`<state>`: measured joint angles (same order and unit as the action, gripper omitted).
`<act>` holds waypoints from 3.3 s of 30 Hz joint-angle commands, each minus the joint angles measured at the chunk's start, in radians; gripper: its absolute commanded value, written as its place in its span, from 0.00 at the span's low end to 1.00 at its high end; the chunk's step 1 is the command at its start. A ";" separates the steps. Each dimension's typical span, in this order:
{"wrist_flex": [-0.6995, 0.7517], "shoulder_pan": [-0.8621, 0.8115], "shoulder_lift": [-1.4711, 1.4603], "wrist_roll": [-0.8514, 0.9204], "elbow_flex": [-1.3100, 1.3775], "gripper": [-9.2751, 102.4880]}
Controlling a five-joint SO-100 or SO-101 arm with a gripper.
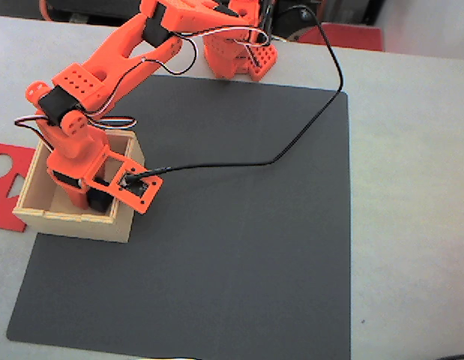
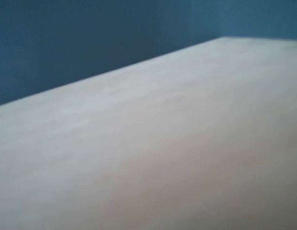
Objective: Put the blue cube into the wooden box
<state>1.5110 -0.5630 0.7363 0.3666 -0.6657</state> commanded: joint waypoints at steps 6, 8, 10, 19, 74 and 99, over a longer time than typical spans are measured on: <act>0.014 0.009 0.026 0.011 0.038 0.25; 0.015 0.009 0.037 0.011 0.038 0.25; 0.020 0.008 0.055 0.011 0.040 0.25; 0.061 0.017 0.178 0.012 0.041 0.20; 0.152 0.621 2.442 0.072 -0.974 0.08; -0.161 0.502 2.603 -0.074 -2.166 0.08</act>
<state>1.3744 -0.0430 3.3241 0.3007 -2.8103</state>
